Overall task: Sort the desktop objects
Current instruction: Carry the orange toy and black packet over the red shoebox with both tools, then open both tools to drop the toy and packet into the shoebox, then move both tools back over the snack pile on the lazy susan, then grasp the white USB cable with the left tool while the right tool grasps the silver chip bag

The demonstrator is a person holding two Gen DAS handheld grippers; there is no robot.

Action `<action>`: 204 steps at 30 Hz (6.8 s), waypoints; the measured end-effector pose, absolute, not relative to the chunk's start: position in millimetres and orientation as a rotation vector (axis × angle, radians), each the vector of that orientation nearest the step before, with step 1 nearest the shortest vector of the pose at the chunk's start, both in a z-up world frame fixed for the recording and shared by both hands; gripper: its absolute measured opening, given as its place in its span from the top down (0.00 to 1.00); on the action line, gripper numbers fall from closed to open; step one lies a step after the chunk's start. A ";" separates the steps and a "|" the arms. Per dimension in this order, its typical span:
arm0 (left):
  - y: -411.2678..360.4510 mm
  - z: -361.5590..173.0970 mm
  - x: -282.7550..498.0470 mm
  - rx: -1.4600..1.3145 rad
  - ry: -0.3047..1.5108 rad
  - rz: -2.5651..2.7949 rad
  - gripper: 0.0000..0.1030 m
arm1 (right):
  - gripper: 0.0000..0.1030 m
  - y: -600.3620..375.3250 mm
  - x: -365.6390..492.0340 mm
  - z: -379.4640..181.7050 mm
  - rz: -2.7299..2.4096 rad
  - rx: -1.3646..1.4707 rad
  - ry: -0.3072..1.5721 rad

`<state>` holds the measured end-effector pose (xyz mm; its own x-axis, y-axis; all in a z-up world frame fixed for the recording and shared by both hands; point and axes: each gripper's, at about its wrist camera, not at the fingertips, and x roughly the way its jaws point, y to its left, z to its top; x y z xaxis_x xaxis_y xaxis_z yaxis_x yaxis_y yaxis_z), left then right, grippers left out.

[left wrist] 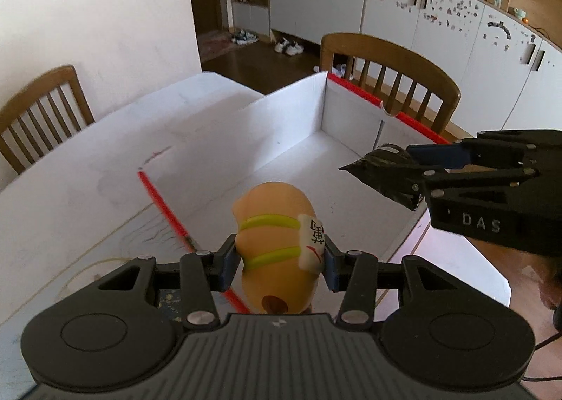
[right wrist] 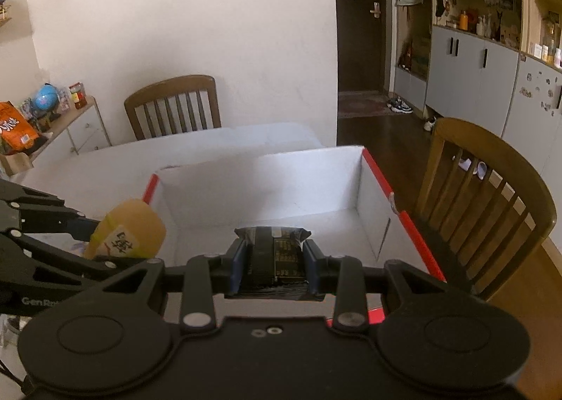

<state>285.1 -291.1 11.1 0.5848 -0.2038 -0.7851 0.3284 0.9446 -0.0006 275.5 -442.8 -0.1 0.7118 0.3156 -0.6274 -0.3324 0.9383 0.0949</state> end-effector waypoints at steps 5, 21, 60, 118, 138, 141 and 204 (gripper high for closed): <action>-302.6 -5.7 309.7 0.191 0.925 -0.334 0.55 | 0.67 -445.9 287.3 -13.0 0.352 -0.034 0.712; -322.7 -58.0 353.1 0.301 1.024 -0.350 0.55 | 0.67 -440.0 319.5 -58.7 0.341 -0.084 0.826; -317.6 -37.9 340.4 0.257 1.069 -0.385 0.38 | 0.56 -443.4 314.7 -36.2 0.340 -0.077 0.861; -66.9 19.0 109.0 -0.042 0.734 -0.140 0.00 | 0.19 -281.2 158.6 24.2 0.547 -0.062 0.674; -21.6 -12.3 86.6 -0.048 0.742 -0.126 0.00 | 0.17 -229.3 134.6 -15.3 0.630 -0.145 0.710; -18.4 -23.1 83.8 -0.048 0.761 -0.116 0.00 | 0.17 -225.0 135.7 -21.6 0.638 -0.147 0.721; -8.9 -105.0 60.3 -0.030 0.839 0.034 0.91 | 0.46 -168.5 166.9 -84.6 0.711 -0.204 0.859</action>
<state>60.3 -8.9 -105.0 0.6676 0.0181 -0.7443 -0.0420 0.9990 -0.0134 166.9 -168.5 -84.6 0.4421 0.4901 -0.7513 -0.6471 0.7542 0.1112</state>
